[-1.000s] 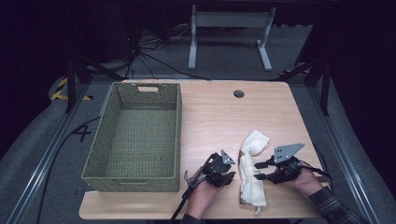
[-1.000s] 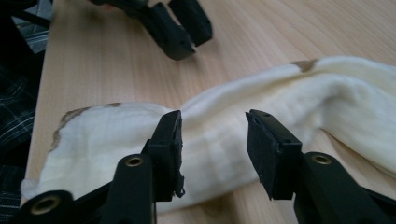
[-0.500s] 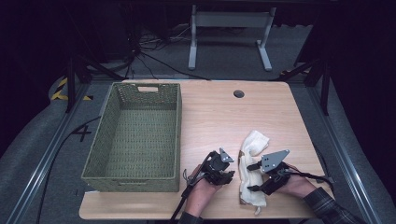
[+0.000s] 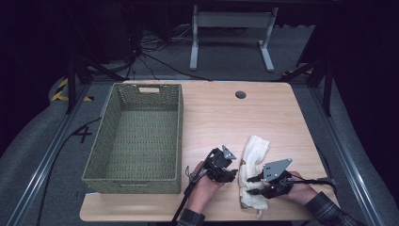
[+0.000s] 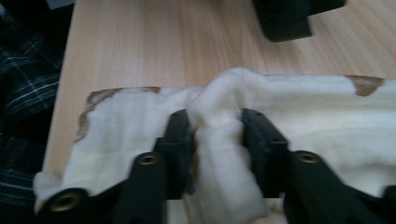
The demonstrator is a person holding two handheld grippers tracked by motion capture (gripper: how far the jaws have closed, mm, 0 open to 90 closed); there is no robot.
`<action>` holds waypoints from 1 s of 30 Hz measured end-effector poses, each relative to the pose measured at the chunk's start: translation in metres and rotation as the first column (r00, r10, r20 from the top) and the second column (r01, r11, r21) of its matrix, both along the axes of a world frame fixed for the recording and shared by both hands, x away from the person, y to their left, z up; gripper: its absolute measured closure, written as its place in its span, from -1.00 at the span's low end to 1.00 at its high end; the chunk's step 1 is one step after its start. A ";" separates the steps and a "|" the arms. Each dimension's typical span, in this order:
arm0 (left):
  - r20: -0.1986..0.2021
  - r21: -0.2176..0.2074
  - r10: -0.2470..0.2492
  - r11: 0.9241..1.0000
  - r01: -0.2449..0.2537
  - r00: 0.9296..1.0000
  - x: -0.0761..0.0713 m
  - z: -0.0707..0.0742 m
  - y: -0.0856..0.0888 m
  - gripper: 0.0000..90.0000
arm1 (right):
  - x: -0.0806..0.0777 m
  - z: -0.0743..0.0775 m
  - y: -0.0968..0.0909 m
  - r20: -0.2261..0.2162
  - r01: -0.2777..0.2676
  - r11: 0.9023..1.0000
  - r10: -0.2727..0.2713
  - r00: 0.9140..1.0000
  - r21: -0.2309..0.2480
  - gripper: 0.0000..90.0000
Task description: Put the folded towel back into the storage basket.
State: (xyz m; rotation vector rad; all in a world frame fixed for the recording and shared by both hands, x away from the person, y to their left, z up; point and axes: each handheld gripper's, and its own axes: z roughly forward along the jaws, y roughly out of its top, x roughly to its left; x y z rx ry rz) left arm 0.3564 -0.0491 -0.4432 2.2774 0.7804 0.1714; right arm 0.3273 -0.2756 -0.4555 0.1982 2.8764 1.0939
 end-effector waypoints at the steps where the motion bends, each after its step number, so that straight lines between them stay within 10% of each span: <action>1: 0.001 -0.005 -0.009 1.000 0.009 1.000 0.002 0.002 -0.001 0.17 | -0.001 0.000 -0.001 -0.012 -0.008 1.000 0.008 1.000 0.001 0.69; 20: 0.089 0.039 -0.192 0.981 0.189 0.977 0.090 0.013 -0.046 -0.12 | -0.001 0.002 -0.003 -0.051 -0.003 1.000 0.003 0.999 -0.005 0.79; 30: 0.090 0.063 -0.317 0.948 0.312 0.944 0.118 0.003 -0.079 -0.12 | 0.001 0.002 -0.003 -0.070 -0.005 1.000 0.005 0.998 -0.005 0.78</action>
